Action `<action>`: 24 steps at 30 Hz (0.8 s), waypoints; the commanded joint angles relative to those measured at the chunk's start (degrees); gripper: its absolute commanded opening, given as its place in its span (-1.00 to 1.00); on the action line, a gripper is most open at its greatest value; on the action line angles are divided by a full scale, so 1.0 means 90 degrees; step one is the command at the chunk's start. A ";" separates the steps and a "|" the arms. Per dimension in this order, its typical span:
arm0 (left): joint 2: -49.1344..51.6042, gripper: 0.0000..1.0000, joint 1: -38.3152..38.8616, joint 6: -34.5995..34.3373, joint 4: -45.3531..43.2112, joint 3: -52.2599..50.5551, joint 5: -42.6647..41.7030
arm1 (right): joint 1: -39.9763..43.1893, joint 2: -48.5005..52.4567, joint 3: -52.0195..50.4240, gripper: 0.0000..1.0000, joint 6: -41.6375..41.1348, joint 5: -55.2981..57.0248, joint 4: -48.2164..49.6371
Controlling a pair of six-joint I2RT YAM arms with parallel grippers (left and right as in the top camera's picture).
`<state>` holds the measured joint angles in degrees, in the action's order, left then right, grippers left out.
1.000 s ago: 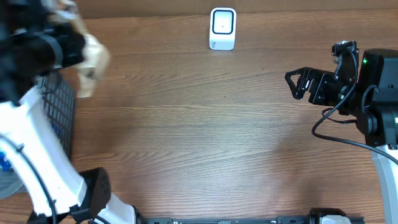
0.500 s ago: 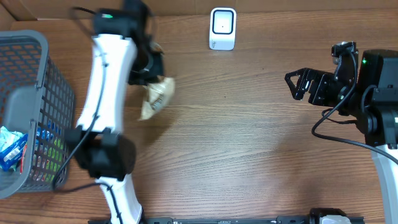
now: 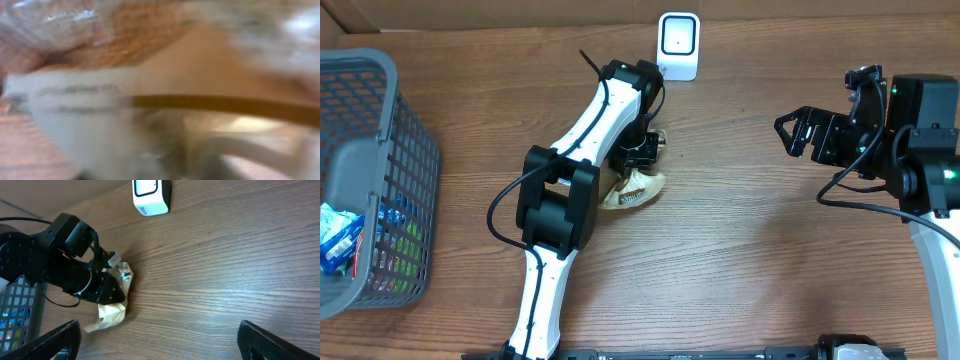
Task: Scan the item barcode
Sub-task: 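Carry the tan bag to table center and release it, then return the left gripper into the basket toward the green bag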
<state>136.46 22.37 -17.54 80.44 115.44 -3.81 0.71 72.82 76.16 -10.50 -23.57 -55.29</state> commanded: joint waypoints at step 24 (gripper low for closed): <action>-0.3759 0.64 -0.2720 -0.0104 0.1819 0.4391 0.0085 | 0.0019 -0.0010 0.0124 1.00 0.0000 0.0058 0.0085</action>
<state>109.43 3.05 -17.93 96.42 153.67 -4.01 0.71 72.82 76.16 -10.48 -23.53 -54.92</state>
